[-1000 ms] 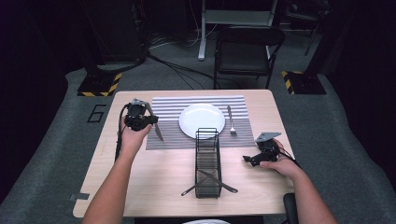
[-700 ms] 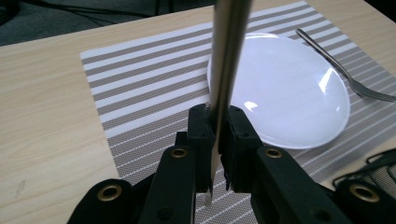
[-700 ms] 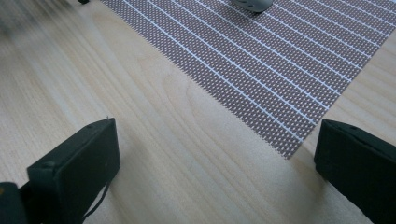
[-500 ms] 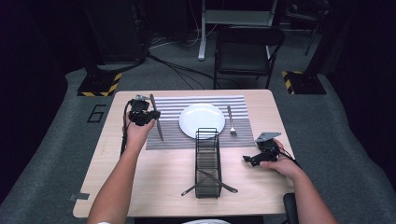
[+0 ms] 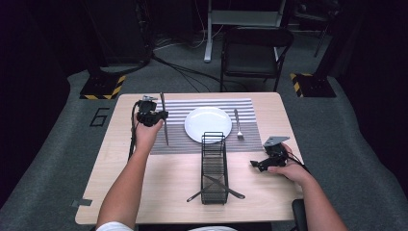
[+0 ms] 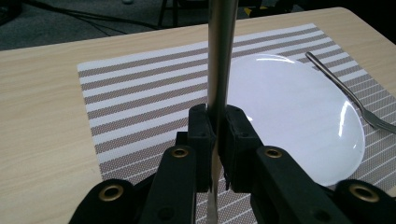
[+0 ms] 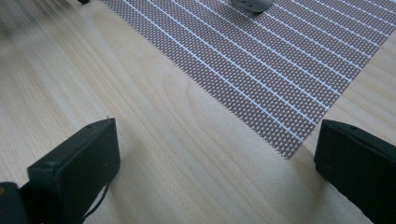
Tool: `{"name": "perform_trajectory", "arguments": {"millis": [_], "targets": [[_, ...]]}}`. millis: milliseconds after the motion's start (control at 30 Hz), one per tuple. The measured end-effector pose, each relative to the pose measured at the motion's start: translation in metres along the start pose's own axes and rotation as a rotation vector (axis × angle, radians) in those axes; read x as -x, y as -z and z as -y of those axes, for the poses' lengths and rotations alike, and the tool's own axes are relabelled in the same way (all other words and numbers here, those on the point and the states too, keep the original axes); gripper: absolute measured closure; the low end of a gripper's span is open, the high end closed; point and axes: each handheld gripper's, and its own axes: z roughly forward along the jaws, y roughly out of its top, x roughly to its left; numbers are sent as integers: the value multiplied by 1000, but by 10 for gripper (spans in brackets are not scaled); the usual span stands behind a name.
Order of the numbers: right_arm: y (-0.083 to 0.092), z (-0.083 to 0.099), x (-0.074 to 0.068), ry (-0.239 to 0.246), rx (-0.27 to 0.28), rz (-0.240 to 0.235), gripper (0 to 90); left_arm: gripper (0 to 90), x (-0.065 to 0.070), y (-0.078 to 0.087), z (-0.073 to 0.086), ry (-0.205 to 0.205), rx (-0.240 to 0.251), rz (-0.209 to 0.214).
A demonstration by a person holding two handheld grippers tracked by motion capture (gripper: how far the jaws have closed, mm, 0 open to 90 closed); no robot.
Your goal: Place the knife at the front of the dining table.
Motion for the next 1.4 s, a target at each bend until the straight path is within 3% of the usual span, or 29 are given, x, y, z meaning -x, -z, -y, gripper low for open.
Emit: {"name": "perform_trajectory", "arguments": {"millis": [167, 333, 633, 733, 867, 1100, 1233, 1400], "targets": [[0, 0, 0, 3, -2, -1, 0, 827, -3, -8, -1, 14, 6, -2], [0, 0, 0, 2, 0, 0, 0, 827, -9, -18, 1, 61, 43, -7], [0, 0, 0, 1, -1, -1, 0, 828, -11, -31, 5, 87, 48, -3], [0, 0, 0, 2, -1, -1, 0, 828, -11, -39, 8, 72, 38, -28], [0, 0, 0, 0, -1, -1, 0, 828, -12, -47, 11, 110, 51, -26], [0, 0, 0, 1, -1, -1, 0, 829, -10, -61, 13, 127, 32, -57], [0, 0, 0, 1, -1, -1, 0, 829, -9, -68, 14, 164, 38, -64], [0, 0, 0, 1, -1, -1, 0, 829, -10, -74, 16, 209, 47, -103]]}}
